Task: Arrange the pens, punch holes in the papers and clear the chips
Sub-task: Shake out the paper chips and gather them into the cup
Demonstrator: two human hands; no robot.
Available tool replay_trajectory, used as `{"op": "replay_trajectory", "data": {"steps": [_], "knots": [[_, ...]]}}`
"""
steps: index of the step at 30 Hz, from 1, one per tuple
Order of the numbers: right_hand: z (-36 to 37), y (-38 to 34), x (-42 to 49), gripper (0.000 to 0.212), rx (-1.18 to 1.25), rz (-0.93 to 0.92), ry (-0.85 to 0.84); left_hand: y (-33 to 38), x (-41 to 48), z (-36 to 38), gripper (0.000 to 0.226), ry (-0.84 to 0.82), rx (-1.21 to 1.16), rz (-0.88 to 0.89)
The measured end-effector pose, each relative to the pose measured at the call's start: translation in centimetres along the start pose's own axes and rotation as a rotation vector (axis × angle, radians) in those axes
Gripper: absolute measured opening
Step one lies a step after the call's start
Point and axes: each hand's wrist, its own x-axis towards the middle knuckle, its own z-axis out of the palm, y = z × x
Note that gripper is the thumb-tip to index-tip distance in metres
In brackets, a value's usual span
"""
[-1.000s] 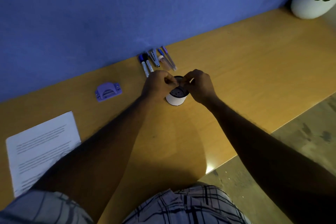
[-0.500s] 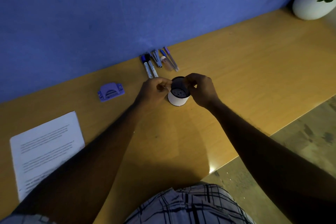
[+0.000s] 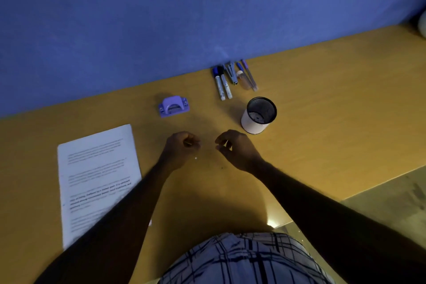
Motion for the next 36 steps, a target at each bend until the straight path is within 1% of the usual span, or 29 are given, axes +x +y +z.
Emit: {"op": "replay_trajectory", "data": {"steps": [3,6,9,11,15,20,28,33,35,36], "knots": [[2.1,-0.8,0.4,0.013,-0.008,0.008,-0.068,-2.4,-1.3,-1.2,0.01,0.036,0.201,0.074],[3.8,-1.6,0.9,0.015,-0.04,0.012,-0.131,-4.3,-2.3,-2.2,0.022,0.076,0.437,0.172],[5.1,-2.0,1.3,0.018,-0.109,0.017,-0.195,-5.3,-3.3,-2.9,0.03,0.09,0.555,0.203],[5.6,-2.1,1.6,0.018,-0.144,0.056,-0.21,-5.7,-3.8,-3.1,0.03,0.098,0.57,0.198],[6.4,-2.3,1.9,0.016,-0.17,0.128,-0.171,-6.2,-4.3,-3.5,0.031,0.094,0.56,0.182],[6.9,-2.3,2.2,0.013,-0.216,0.115,-0.148,-6.5,-4.4,-3.8,0.027,0.103,0.536,0.192],[7.1,-2.7,2.9,0.022,-0.438,0.014,-0.299,-6.4,-4.4,-4.1,0.025,0.118,0.548,0.247],[7.1,-2.6,2.7,0.025,-0.561,-0.028,-0.326,-6.2,-4.0,-4.0,0.025,0.086,0.554,0.266],[6.6,-2.4,2.4,0.025,-0.536,0.006,-0.31,-6.0,-3.7,-4.0,0.025,0.08,0.534,0.257],[6.1,-2.3,2.3,0.023,-0.482,0.035,-0.285,-5.9,-3.6,-4.0,0.025,0.079,0.532,0.254]]}}
